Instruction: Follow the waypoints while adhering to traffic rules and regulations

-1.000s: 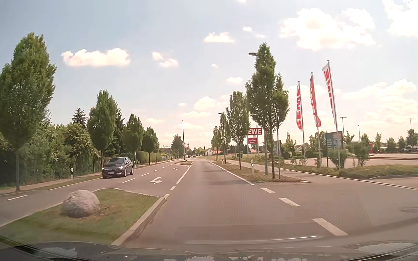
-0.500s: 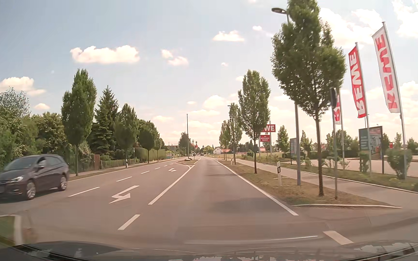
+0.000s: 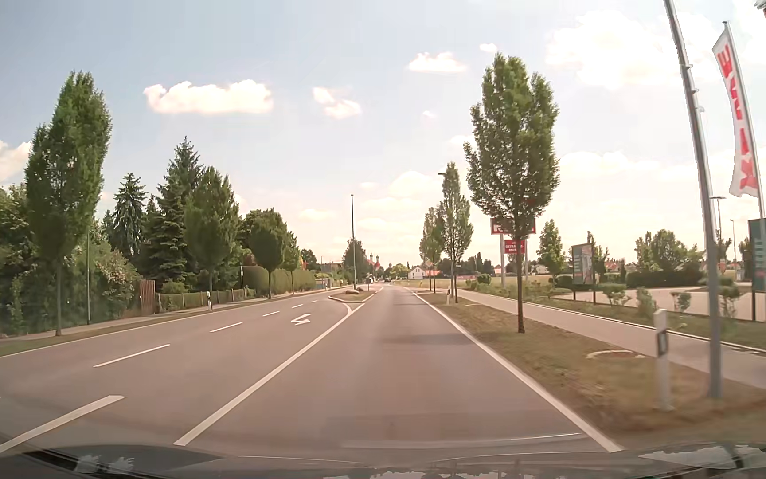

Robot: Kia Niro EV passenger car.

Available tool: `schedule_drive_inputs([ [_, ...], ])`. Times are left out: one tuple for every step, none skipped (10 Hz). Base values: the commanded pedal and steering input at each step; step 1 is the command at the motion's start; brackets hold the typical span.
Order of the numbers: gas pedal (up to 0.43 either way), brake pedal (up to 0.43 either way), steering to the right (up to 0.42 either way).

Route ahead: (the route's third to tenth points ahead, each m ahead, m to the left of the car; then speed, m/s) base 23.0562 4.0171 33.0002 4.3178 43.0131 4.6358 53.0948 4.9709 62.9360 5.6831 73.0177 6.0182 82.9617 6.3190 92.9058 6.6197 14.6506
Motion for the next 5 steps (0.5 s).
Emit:
schedule_drive_inputs([
  [0.28,0.012,-0.023],
  [0.28,0.006,-0.017],
  [0.28,0.006,-0.012],
  [0.268,0.012,-0.008],
  [0.268,0.012,-0.004],
])
